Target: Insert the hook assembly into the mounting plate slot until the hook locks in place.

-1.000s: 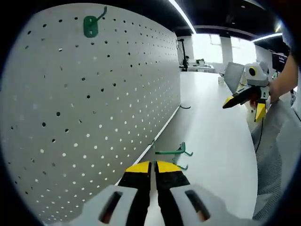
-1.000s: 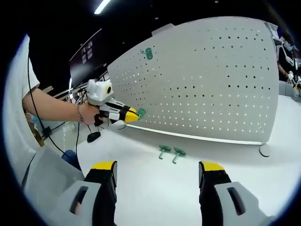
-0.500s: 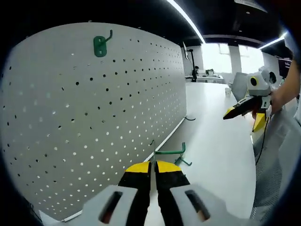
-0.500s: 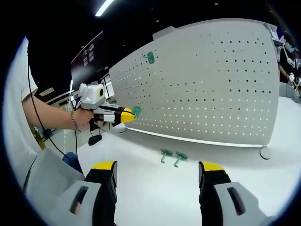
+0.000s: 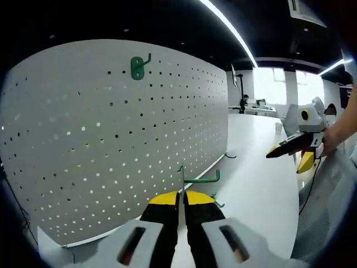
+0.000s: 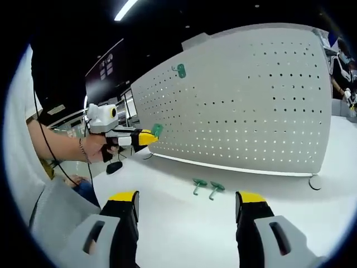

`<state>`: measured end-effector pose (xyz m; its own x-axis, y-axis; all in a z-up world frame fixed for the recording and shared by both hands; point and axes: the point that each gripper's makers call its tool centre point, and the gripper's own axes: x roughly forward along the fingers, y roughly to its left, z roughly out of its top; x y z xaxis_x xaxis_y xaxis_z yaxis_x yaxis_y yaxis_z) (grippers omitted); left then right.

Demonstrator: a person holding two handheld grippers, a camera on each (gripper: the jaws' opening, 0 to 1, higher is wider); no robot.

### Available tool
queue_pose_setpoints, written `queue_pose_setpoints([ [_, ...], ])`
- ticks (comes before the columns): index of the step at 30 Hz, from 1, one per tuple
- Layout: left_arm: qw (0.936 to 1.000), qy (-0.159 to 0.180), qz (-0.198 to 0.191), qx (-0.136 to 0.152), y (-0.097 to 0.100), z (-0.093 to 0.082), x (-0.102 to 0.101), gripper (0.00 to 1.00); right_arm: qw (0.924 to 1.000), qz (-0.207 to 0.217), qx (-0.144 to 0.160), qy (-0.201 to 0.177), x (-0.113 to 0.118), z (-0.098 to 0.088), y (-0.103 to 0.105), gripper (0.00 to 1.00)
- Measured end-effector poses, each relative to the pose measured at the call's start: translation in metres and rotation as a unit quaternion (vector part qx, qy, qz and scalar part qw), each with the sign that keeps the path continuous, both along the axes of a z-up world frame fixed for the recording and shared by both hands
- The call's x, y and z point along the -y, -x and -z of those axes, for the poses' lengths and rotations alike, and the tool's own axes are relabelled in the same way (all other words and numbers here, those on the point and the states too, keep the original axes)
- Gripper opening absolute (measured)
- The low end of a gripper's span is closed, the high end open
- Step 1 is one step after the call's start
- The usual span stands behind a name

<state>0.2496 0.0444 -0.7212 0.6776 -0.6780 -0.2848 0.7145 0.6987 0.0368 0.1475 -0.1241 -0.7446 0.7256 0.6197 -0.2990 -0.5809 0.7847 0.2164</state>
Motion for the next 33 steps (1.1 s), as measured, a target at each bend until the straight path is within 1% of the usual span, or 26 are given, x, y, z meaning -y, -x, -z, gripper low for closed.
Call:
queue_pose_setpoints([
  [7, 0.9998, 0.018, -0.011, 0.007, 0.008, -0.007, -0.004, 0.03, 1.0, -0.002, 0.004, 0.002, -0.002, -0.003, 0.0, 0.68],
  [8, 0.9997, 0.02, -0.014, 0.009, 0.009, -0.008, -0.004, 0.03, 1.0, -0.002, 0.005, 0.001, -0.002, -0.004, 0.0, 0.68],
  [9, 0.9997, 0.016, -0.013, 0.014, 0.011, -0.009, -0.004, 0.03, 1.0, -0.002, 0.005, 0.001, -0.003, -0.004, 0.0, 0.68],
  [11, 0.9995, 0.026, -0.015, 0.014, 0.013, -0.012, -0.004, 0.03, 1.0, -0.003, 0.007, 0.001, -0.004, -0.005, 0.0, 0.68],
  [12, 0.9994, 0.025, -0.018, 0.018, 0.012, -0.013, -0.005, 0.03, 1.0, -0.004, 0.007, 0.001, -0.005, -0.005, 0.0, 0.68],
  [14, 0.9989, 0.036, -0.025, 0.018, 0.011, -0.014, -0.007, 0.03, 1.0, -0.005, 0.007, 0.001, -0.006, -0.006, 0.001, 0.68],
  [15, 0.9982, 0.048, -0.032, 0.016, 0.011, -0.016, -0.008, 0.03, 1.0, -0.005, 0.008, 0.0, -0.006, -0.006, 0.001, 0.68],
  [17, 0.9983, 0.046, -0.028, 0.022, 0.013, -0.017, -0.007, 0.03, 0.9999, -0.006, 0.009, -0.001, -0.007, -0.007, 0.001, 0.68],
  [19, 0.9978, 0.056, -0.027, 0.024, 0.016, -0.022, -0.005, 0.03, 0.9999, -0.006, 0.01, -0.002, -0.008, -0.009, 0.001, 0.68],
  [21, 0.9975, 0.058, -0.025, 0.032, 0.018, -0.027, -0.003, 0.04, 0.9999, -0.006, 0.012, -0.003, -0.009, -0.011, 0.001, 0.68],
  [24, 0.9961, 0.075, -0.028, 0.036, 0.019, -0.035, -0.002, 0.04, 0.9999, -0.006, 0.013, -0.003, -0.009, -0.011, 0.001, 0.68],
  [29, 0.9951, 0.083, -0.027, 0.047, 0.02, -0.047, 0.002, 0.04, 0.9999, -0.007, 0.015, -0.002, -0.01, -0.013, 0.002, 0.68],
  [33, 0.9951, 0.083, -0.028, 0.047, 0.02, -0.047, 0.002, 0.04, 0.9999, -0.007, 0.014, -0.001, -0.009, -0.011, 0.002, 0.68],
])
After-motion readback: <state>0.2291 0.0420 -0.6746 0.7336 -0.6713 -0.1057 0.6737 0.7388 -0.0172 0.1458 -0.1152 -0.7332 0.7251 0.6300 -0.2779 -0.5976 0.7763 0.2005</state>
